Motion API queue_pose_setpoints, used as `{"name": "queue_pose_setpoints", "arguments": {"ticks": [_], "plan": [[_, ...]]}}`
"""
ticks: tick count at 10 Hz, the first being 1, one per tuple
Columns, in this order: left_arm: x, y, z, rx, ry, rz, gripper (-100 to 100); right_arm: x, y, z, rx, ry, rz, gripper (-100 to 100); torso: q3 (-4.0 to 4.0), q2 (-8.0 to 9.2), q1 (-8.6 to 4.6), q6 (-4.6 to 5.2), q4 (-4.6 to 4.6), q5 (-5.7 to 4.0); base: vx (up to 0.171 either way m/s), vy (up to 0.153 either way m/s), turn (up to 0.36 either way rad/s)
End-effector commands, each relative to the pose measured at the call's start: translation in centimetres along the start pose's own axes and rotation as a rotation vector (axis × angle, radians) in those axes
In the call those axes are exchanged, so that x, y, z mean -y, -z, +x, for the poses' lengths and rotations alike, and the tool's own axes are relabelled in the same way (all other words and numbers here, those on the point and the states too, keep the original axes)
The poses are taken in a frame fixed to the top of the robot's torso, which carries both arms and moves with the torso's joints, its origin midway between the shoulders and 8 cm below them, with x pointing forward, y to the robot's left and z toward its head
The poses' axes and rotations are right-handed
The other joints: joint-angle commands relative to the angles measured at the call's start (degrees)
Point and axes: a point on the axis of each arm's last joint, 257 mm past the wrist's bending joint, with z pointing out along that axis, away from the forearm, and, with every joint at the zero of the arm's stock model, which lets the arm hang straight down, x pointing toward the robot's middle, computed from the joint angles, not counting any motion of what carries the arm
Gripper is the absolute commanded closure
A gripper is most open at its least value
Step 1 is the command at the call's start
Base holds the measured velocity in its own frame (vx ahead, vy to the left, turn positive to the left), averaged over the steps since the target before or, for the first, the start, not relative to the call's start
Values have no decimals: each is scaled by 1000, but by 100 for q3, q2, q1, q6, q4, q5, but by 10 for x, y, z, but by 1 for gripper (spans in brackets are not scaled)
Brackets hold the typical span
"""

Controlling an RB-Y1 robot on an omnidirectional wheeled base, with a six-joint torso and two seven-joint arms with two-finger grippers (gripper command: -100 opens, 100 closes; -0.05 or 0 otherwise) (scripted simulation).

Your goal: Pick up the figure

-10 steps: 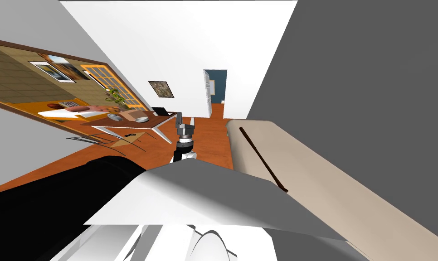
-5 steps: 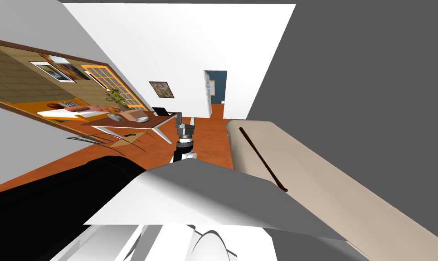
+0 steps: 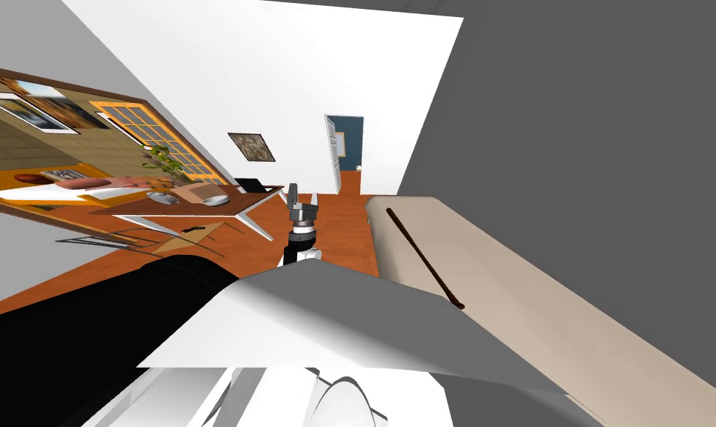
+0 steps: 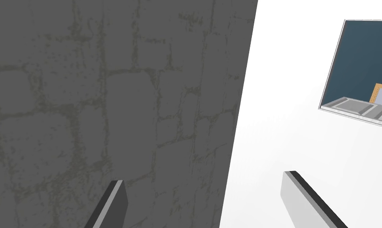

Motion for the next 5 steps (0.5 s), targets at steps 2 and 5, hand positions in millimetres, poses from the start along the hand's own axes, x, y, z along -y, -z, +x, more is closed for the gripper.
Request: {"name": "queue_pose_setpoints", "arguments": {"ticks": [2, 5], "plan": [[0, 0, 0, 0, 0, 0, 0, 3, 10, -9, 20, 31, 8, 100, -1, -2, 0, 0, -1, 1, 65, -17, -149], [0, 0, 0, 0, 0, 0, 0, 3, 11, -10, 23, 33, 8, 0, 6, 10, -1, -6, 3, 0, 22, -7, -35]]}}
